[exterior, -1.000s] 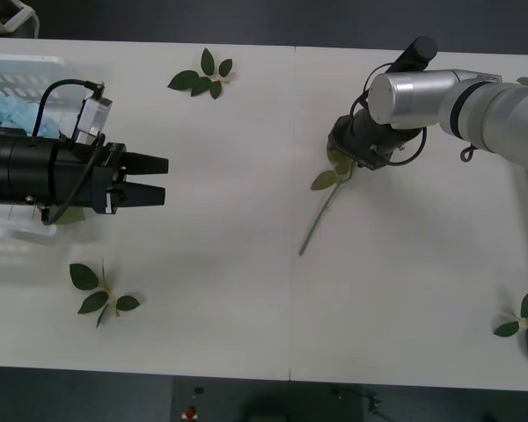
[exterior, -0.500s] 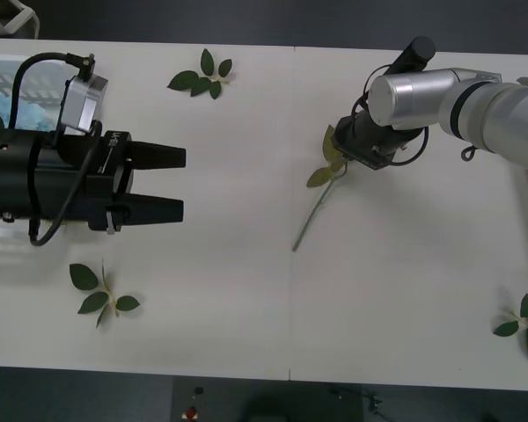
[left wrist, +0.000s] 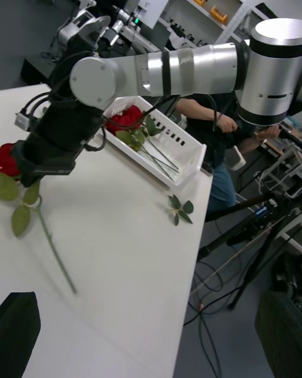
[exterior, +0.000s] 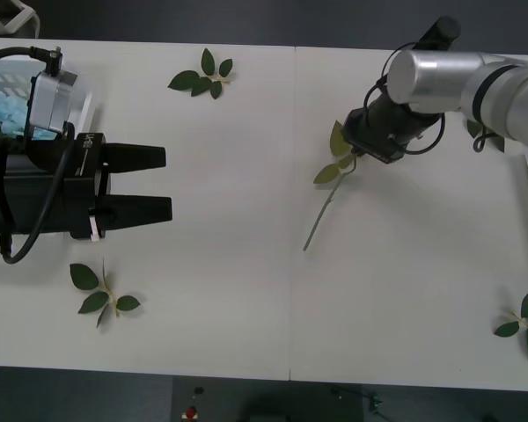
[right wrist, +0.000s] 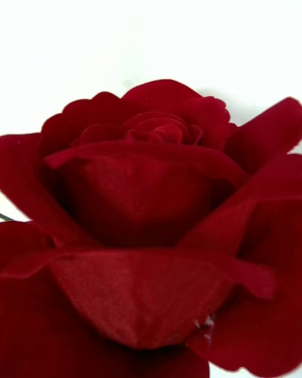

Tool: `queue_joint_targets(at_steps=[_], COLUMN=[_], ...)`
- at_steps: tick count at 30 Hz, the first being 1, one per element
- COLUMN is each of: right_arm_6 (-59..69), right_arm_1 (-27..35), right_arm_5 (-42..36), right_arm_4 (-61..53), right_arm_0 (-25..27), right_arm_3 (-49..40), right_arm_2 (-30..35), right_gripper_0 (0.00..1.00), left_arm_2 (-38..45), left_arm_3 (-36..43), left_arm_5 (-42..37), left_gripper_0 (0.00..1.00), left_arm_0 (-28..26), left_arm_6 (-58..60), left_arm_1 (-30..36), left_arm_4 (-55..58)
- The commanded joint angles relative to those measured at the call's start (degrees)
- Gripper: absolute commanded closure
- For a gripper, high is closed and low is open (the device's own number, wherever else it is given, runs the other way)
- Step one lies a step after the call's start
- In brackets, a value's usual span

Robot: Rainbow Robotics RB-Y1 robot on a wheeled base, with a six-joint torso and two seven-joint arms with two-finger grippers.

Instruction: Put the red flowers into the right box and the blue flowers into the left box

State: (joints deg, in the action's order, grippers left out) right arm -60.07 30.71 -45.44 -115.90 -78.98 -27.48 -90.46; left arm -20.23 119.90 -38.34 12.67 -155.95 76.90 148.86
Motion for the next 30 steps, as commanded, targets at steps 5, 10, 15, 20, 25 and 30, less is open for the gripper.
queue_joint_targets(at_steps=[5,10,15,20,25,30], right_arm_6=[-44.2,-58.1,-61.6,-61.7,-61.7,-61.8], right_arm_1=[22.2,35.8,44.4,47.8,47.2,47.2], right_arm_5=[-13.1,-19.4,-18.9,-13.4,-9.1,-9.1], right_arm_4=[0.5,5.2,9.7,9.5,8.6,6.3], right_arm_0=[-1.1,-0.8,1.6,6.7,9.2,9.2], right_arm_3=[-4.2,-7.3,-7.2,-5.5,-3.0,-2.5], right_arm_2=[11.7,11.7,11.6,11.6,11.6,11.6], right_gripper_0=[1.0,1.0,1.0,1.0,1.0,0.0], left_arm_2=[2.0,1.9,2.0,1.9,2.0,1.9], left_arm_3=[-4.6,-6.5,-6.5,-6.6,-6.6,-6.7], left_arm_5=[0.6,0.2,-0.2,-0.9,-1.3,-1.8], left_gripper_0=[0.0,0.0,0.0,0.0,0.0,0.0], left_arm_0=[0.7,0.8,0.8,0.7,0.7,0.8], left_arm_6=[1.0,1.0,1.0,1.0,1.0,1.0], left_arm_1=[0.1,-0.1,-0.1,0.2,0.2,0.2], left_arm_4=[-3.6,-4.1,-4.1,-4.8,-4.8,-6.1])
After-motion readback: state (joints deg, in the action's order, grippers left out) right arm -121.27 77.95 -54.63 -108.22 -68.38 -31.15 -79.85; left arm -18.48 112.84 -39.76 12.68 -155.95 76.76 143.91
